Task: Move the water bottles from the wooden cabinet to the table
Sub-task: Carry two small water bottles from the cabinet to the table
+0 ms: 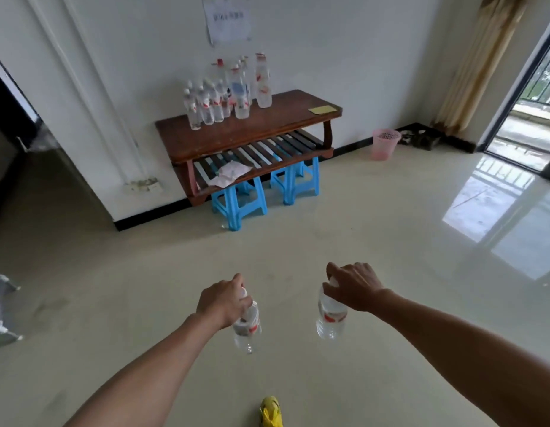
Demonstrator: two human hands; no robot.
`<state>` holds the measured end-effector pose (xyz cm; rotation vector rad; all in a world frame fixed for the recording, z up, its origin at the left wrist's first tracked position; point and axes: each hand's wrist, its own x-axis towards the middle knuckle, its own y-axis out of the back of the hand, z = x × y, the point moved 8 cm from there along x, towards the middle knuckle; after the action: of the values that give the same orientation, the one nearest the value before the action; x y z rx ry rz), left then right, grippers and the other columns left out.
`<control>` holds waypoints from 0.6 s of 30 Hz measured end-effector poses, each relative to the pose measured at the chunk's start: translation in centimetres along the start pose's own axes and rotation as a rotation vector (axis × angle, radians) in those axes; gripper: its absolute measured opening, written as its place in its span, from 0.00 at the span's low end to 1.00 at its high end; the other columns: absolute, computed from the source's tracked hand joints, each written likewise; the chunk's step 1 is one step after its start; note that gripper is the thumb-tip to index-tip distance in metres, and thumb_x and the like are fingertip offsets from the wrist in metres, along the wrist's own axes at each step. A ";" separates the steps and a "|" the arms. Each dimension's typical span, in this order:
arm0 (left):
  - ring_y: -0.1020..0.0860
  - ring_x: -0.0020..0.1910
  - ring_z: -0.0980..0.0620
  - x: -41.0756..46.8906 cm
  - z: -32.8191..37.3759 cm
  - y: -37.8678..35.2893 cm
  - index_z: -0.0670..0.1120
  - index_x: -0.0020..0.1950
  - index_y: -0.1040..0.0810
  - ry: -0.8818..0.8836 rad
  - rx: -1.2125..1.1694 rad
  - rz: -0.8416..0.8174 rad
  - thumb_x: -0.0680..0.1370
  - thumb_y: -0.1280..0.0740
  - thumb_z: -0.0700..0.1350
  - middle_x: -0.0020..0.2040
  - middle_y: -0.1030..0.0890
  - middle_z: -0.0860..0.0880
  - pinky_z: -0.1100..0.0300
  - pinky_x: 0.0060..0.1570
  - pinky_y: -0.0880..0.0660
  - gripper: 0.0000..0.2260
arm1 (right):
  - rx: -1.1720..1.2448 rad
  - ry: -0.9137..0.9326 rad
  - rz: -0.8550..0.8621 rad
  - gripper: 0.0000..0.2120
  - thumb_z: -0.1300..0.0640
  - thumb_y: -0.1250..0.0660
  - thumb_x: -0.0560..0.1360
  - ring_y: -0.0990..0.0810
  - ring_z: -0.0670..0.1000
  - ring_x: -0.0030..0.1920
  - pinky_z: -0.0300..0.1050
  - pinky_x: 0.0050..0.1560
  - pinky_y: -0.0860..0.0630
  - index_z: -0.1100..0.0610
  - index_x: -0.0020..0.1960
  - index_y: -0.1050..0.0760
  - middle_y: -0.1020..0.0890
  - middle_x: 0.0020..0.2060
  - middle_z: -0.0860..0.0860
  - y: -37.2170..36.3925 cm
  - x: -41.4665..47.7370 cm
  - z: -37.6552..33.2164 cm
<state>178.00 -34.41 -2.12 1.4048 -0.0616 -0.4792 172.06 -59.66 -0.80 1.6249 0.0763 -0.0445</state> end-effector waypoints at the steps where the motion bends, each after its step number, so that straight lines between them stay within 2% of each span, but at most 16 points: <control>1: 0.22 0.51 0.41 2.3 -0.7 0.6 0.49 0.50 0.32 -0.005 0.001 -0.013 0.76 0.39 0.55 0.52 0.19 0.45 0.55 0.42 0.33 0.10 | 0.001 -0.001 -0.007 0.17 0.41 0.42 0.77 0.20 0.60 0.47 0.46 0.44 0.35 0.54 0.55 0.29 0.16 0.50 0.54 0.3 2.5 0.2; 12: 0.22 0.51 0.41 28.9 -4.3 14.7 0.50 0.49 0.35 -0.029 0.007 0.105 0.76 0.39 0.56 0.51 0.19 0.45 0.54 0.42 0.33 0.11 | 0.063 -0.063 0.152 0.18 0.41 0.42 0.78 0.20 0.61 0.48 0.47 0.44 0.32 0.54 0.56 0.30 0.16 0.47 0.53 7.9 29.3 5.6; 18: 0.21 0.50 0.42 43.9 -4.1 17.6 0.48 0.51 0.31 -0.020 -0.021 0.117 0.77 0.39 0.56 0.51 0.19 0.45 0.54 0.42 0.31 0.12 | 0.022 -0.003 0.111 0.18 0.40 0.43 0.78 0.19 0.58 0.46 0.45 0.42 0.34 0.53 0.55 0.29 0.16 0.46 0.52 7.0 44.6 10.2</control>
<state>224.02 -44.75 3.50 1.3676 -0.1539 -0.3958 217.23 -69.19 2.18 1.6483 -0.0162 0.0376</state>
